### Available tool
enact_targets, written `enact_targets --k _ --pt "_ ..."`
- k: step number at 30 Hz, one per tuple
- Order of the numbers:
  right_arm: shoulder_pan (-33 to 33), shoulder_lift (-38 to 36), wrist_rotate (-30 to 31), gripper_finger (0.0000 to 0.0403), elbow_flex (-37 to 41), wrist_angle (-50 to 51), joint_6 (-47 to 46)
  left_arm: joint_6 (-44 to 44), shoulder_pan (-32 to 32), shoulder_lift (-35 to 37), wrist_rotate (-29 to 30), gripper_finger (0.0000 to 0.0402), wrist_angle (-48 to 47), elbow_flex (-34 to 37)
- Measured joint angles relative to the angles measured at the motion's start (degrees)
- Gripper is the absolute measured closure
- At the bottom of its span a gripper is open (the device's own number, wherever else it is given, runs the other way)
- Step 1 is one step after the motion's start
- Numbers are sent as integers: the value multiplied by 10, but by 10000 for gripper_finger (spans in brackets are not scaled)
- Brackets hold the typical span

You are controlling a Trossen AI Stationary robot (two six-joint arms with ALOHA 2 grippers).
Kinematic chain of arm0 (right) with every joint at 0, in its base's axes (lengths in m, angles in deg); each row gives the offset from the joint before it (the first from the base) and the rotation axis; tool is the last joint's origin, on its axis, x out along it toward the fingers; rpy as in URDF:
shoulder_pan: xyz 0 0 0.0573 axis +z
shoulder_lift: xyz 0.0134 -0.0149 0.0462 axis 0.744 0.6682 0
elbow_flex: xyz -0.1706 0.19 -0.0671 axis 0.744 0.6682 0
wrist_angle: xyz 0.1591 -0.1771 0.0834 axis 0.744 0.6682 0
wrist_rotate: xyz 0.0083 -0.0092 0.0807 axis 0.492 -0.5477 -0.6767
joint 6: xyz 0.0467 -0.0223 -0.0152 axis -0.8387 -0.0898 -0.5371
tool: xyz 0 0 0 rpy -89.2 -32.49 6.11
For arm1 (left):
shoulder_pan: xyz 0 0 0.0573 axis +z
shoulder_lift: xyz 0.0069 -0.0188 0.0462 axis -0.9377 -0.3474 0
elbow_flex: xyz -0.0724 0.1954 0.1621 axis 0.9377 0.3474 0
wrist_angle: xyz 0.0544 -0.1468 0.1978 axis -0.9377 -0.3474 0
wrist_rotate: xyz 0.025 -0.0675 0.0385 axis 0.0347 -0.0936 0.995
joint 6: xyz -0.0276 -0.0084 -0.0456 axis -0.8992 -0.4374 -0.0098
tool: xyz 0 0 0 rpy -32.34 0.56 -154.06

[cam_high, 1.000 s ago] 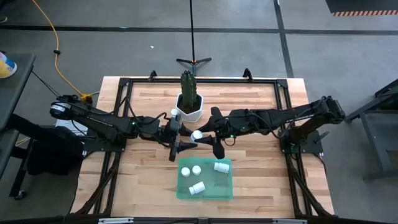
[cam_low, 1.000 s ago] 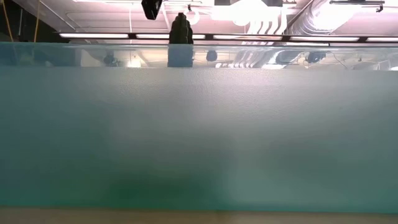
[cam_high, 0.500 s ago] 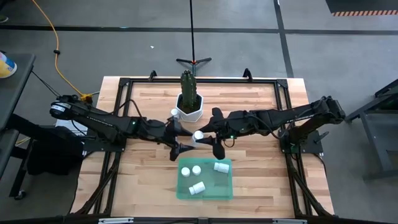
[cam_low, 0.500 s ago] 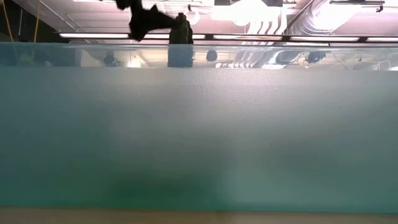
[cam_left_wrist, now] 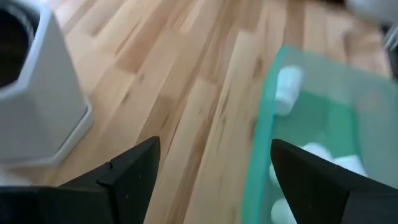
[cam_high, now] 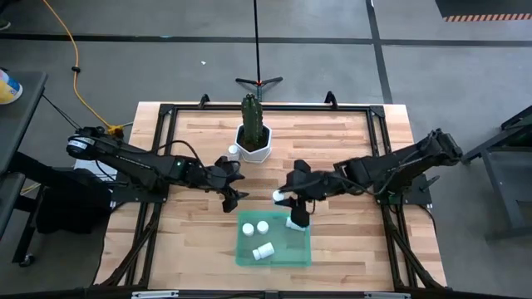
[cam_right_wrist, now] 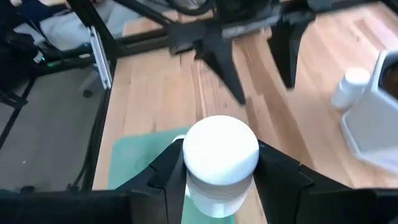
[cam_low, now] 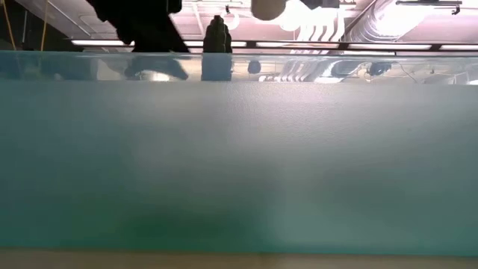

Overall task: Pick and place pill bottles into a basket
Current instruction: Put the white pill bottle into the green bin

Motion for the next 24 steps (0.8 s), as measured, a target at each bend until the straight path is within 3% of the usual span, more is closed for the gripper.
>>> enact_targets --k 8,17,24 --pt "67 9 74 257 0 28 -99 -25 0 3 -16 65 -61 0" --pt "113 110 115 257 0 -19 -221 -23 0 12 -29 65 -117 0" --pt "128 156 151 257 0 -31 -299 -24 0 23 -13 65 -243 0"
